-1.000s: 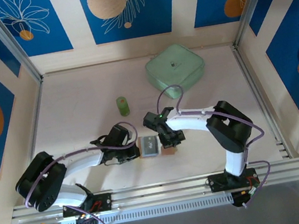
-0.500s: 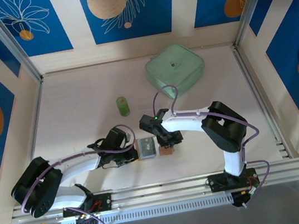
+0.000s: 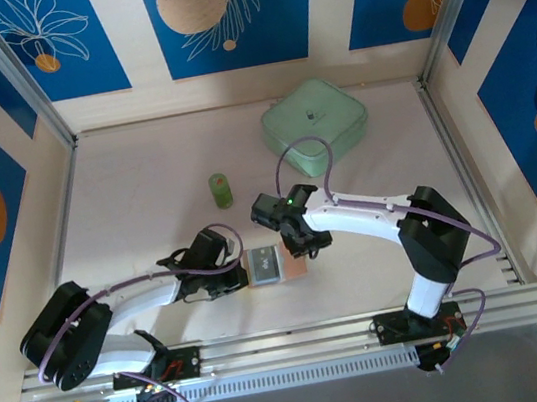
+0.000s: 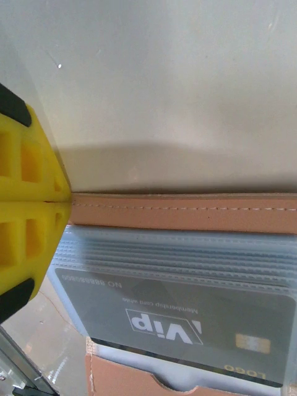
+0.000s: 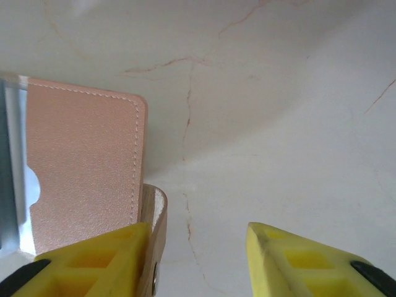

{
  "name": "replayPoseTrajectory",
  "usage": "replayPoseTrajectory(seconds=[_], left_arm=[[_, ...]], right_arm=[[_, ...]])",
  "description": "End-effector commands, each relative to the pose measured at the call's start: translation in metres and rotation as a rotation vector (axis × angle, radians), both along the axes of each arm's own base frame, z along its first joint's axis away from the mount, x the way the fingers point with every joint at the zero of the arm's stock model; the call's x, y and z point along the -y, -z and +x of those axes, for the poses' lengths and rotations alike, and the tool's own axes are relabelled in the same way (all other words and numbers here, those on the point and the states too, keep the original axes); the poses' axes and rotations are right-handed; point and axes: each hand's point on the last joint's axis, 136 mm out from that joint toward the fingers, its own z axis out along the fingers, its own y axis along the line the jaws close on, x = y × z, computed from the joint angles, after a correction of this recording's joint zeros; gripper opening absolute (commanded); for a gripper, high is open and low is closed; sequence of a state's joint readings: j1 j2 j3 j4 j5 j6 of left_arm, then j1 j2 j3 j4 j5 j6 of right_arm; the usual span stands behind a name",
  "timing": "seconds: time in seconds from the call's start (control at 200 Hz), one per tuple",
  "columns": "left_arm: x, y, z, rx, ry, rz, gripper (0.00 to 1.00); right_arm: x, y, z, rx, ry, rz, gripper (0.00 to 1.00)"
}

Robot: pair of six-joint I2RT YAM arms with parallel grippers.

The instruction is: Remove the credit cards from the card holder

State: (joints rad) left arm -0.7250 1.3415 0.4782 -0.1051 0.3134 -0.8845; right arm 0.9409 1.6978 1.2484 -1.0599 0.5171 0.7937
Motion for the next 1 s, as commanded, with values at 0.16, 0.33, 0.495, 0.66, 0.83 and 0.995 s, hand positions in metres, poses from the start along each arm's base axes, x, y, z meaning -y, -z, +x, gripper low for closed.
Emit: replayPoseTrajectory(seconds=[0.16,0.33,0.495,0.66,0.83,0.995], left_arm=[[-0.010,0.016,-0.014,-0.064,0.006,0.051,0.05],[-0.011,0.016,-0.015,-0.068,0.003,0.052,0.05],[-0.010,0.016,-0.014,-0.068,0.008,0.052,0.05],[-0.009,0.016,-0.014,-0.071,0.015,0.054,0.05],[-0.009,0.018,-0.015,-0.074,0.019,0.054,0.05],[-0.008,0.017,-0.014,-0.073,0.021,0.051,0.05]], right_arm=[[-0.051,-0.039,-0.004,0.036,-0.049,0.182,0.44],[-0.105,-0.035,-0.010,-0.030,-0.087,0.365,0.42],[-0.119,-0.012,-0.015,-0.100,-0.065,0.399,0.42],[-0.092,0.009,-0.012,-0.120,0.011,0.325,0.46],[-0.053,0.019,-0.007,-0.101,0.068,0.219,0.53],[-0.026,0.026,-0.002,-0.091,0.102,0.131,0.60]])
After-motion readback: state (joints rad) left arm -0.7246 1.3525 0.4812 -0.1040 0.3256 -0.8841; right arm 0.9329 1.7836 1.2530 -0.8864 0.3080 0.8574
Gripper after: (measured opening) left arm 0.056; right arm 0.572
